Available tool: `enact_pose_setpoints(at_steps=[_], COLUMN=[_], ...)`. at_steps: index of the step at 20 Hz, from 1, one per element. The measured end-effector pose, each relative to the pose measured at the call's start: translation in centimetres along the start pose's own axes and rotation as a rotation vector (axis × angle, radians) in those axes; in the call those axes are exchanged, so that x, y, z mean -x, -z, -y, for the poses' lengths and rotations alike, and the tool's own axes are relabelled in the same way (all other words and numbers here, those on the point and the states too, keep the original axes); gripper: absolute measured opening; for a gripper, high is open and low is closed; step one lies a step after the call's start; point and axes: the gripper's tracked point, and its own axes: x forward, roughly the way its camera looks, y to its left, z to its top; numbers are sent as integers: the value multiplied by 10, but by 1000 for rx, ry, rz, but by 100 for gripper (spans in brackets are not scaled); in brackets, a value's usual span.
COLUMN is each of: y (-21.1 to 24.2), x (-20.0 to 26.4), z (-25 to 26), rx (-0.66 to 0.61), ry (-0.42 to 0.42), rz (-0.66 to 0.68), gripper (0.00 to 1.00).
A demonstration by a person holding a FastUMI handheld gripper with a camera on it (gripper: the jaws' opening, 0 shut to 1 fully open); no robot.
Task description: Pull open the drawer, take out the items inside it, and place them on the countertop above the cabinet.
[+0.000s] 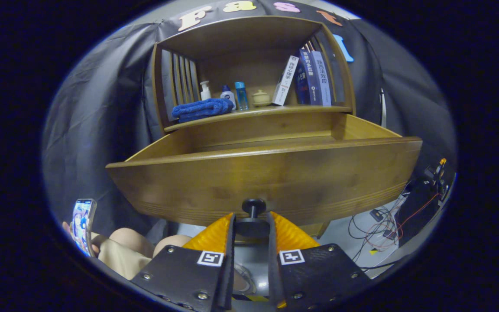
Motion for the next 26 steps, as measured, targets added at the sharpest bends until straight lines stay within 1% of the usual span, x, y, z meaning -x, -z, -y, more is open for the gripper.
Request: enact_pose_setpoints(at_steps=[9, 12, 15, 17, 19, 22, 24, 26], y=[0, 1, 2, -7, -31, -88, -133, -165], x=[0, 2, 15, 25, 35, 40, 33, 13], z=[-1, -3, -1, 4, 5, -7, -14, -20], rx=[11, -4, 4, 43, 75, 86, 121, 176], ry=[-9, -28, -21, 7, 22, -24, -53, -65], rz=[0, -11, -3, 24, 76, 195, 258, 284], gripper=[33, 38, 48, 48, 49, 48, 48, 48])
